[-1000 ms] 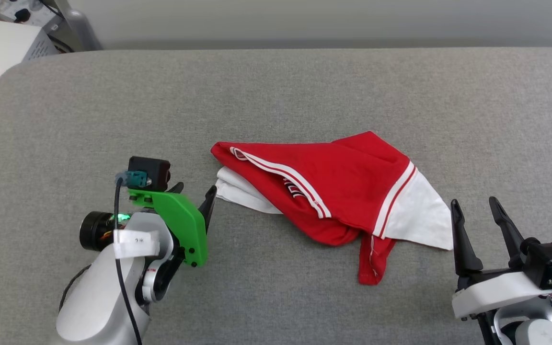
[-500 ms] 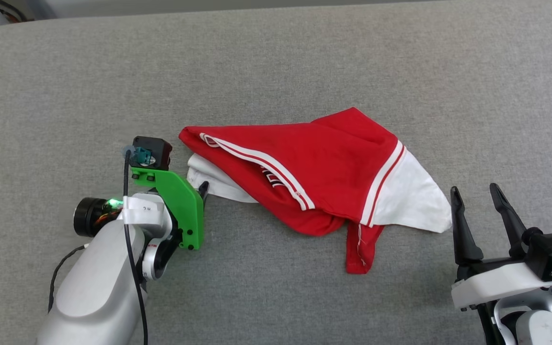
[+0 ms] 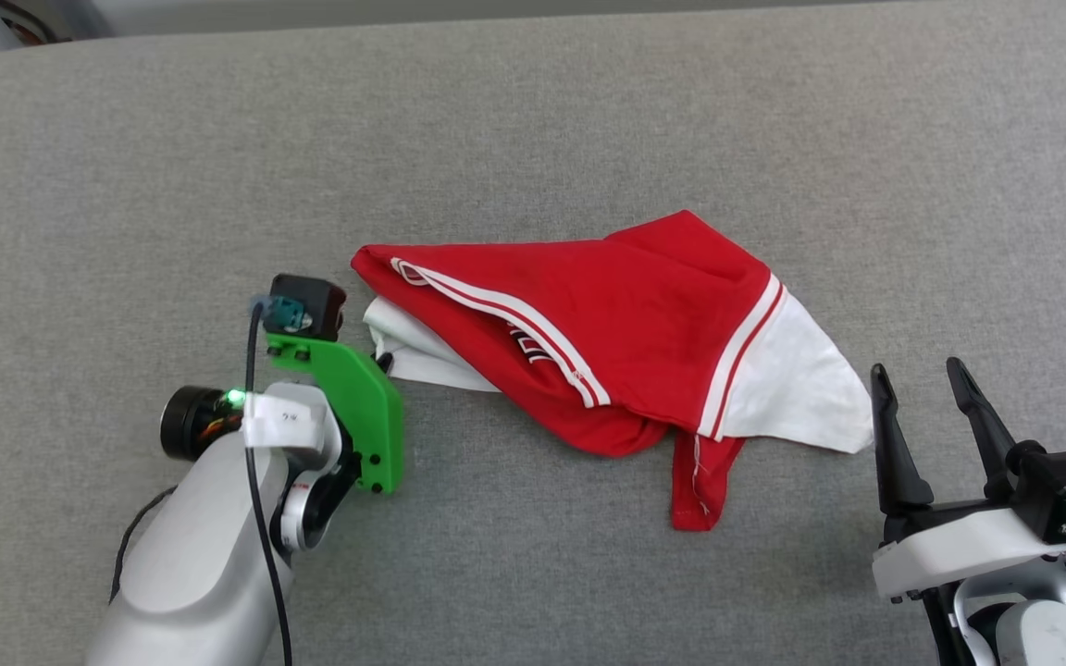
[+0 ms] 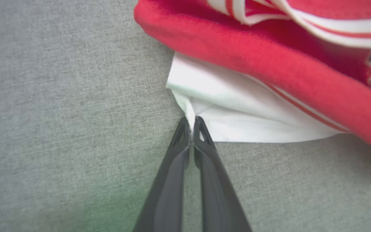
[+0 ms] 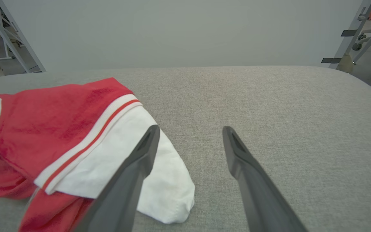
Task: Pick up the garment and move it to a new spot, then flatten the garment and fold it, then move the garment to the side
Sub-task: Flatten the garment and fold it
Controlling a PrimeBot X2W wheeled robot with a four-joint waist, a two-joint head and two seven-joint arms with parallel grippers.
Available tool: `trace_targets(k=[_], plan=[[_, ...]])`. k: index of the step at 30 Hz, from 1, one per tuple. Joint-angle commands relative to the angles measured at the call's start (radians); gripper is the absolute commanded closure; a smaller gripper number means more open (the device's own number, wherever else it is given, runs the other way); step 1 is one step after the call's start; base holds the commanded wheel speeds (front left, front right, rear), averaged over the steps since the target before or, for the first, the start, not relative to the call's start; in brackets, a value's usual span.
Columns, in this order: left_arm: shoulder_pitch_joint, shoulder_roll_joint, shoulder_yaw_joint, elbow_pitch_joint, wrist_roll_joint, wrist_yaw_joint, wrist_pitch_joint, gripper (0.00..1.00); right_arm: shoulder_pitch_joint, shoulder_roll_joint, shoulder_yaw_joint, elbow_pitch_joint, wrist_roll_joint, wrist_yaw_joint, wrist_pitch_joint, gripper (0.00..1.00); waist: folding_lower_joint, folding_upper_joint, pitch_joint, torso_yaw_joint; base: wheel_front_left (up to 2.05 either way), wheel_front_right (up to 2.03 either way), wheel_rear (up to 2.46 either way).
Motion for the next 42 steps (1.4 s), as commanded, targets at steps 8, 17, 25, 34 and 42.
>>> trace_targets(k=[8,17,25,34,42], plan=[[0.103,0.051,0.082,-0.081,-0.032,0.049,-0.105,1.00,0.011,-0.002,-0.007,0.035,-0.001,-0.001,0.004,0.00,-0.0001,0.0000,-0.105,0.050,0.00,0.00,0.00],[0.269,0.123,0.157,-0.242,-0.073,0.120,-0.090,1.00,0.036,-0.002,-0.015,0.066,0.011,-0.001,0.005,0.00,-0.0001,0.0000,-0.153,0.080,0.00,0.00,0.00],[0.374,0.120,0.138,-0.229,-0.097,0.123,-0.075,0.04,0.028,-0.002,-0.032,0.103,0.014,-0.001,0.017,0.00,-0.0001,0.0000,-0.159,0.091,0.00,0.00,0.00],[0.340,0.094,0.123,-0.217,-0.056,0.053,-0.265,0.00,0.043,-0.002,-0.051,0.126,0.017,-0.001,0.021,0.00,-0.0001,0.0000,-0.204,0.108,0.00,0.00,0.00],[0.321,0.075,0.094,-0.236,0.027,-0.014,-0.519,0.00,0.062,-0.003,-0.039,0.072,-0.037,-0.001,0.234,0.00,-0.0001,0.0000,-0.225,0.135,0.00,0.00,0.00]])
